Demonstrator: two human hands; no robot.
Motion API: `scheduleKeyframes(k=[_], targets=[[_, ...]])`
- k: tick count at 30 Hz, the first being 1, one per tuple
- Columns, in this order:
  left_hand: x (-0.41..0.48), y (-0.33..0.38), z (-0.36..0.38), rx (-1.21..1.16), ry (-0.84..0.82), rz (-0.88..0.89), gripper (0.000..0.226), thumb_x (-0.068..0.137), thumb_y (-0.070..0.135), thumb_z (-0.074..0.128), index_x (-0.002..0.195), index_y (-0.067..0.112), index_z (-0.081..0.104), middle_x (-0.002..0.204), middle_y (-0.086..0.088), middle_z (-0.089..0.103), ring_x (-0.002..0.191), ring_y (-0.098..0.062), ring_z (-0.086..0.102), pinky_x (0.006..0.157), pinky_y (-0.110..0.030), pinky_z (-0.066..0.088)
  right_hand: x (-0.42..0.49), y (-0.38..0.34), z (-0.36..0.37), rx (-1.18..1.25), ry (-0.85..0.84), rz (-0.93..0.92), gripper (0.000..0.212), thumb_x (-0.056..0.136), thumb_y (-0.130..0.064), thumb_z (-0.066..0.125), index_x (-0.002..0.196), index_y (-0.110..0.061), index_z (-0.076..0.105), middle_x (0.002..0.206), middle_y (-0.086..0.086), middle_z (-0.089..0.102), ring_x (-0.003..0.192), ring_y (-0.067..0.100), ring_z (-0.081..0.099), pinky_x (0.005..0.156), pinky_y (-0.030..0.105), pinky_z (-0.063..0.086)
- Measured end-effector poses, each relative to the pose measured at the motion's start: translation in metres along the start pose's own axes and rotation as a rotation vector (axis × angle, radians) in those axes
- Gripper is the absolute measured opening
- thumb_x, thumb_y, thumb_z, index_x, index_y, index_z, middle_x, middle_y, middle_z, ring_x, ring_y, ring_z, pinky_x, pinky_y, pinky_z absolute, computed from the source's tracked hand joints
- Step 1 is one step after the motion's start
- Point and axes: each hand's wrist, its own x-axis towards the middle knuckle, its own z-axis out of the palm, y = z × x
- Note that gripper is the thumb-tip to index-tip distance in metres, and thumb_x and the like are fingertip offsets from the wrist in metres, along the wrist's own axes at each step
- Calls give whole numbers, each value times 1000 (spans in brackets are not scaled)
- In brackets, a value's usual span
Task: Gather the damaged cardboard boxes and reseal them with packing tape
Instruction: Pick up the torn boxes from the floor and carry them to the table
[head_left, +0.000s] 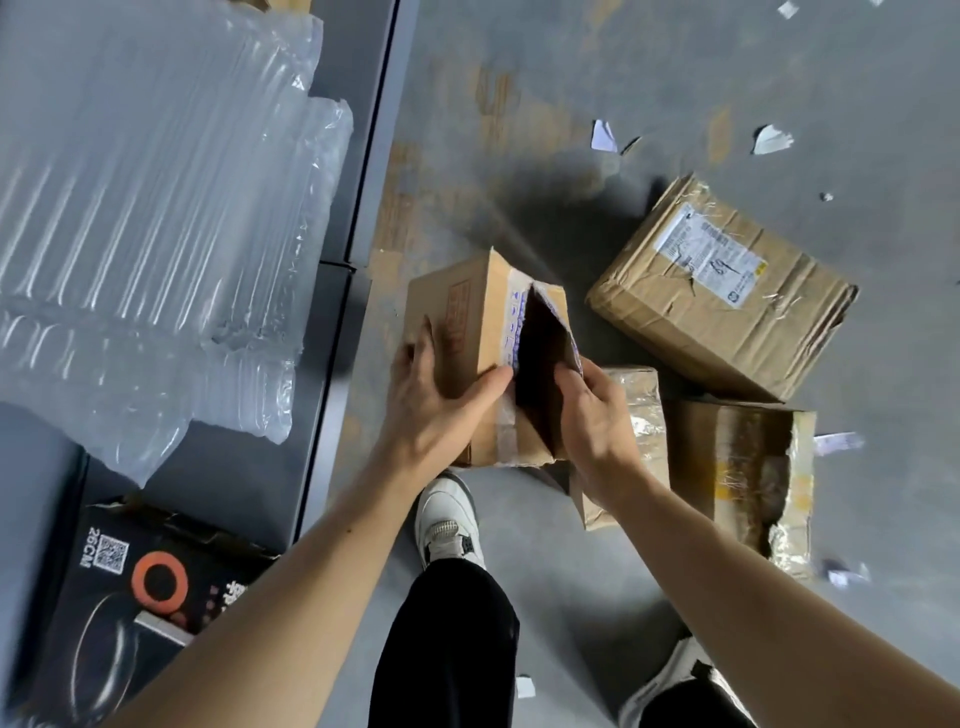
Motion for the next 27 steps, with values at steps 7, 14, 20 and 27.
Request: scheduleKeyframes(k=[7,14,20,27], targets=[[14,-14,17,-171,-102,8,93,74,84,55,152,47,20,157,9,31,138,-13,41,116,-43,35,10,-1,-19,21,-56,0,13,98,-24,54,97,-36,60,97,-3,69,99,22,68,92,43,58],[21,-35,24,-325,-193,143,41,103,46,41,143,36,42,130,8,63,119,-12,61,103,-47,49,20,5,-16,-166,-51,-187,27,87,-22,65,93,-46,52,98,-20,62,97,8,65,91,41,58],[48,-35,30,-27,-18,196,42,106,31,37,148,28,41,134,12,57,112,6,51,86,0,37,30,20,-2,-237,0,-221,42,88,-16,66,119,-25,40,103,-12,55,88,-3,61,74,17,54],[82,-59,49,62,-50,135,41,103,30,41,143,38,42,126,7,65,114,-21,63,97,-47,52,61,45,10,-318,12,-234,67,82,-23,72,137,-19,34,126,4,51,115,22,53,96,44,51]])
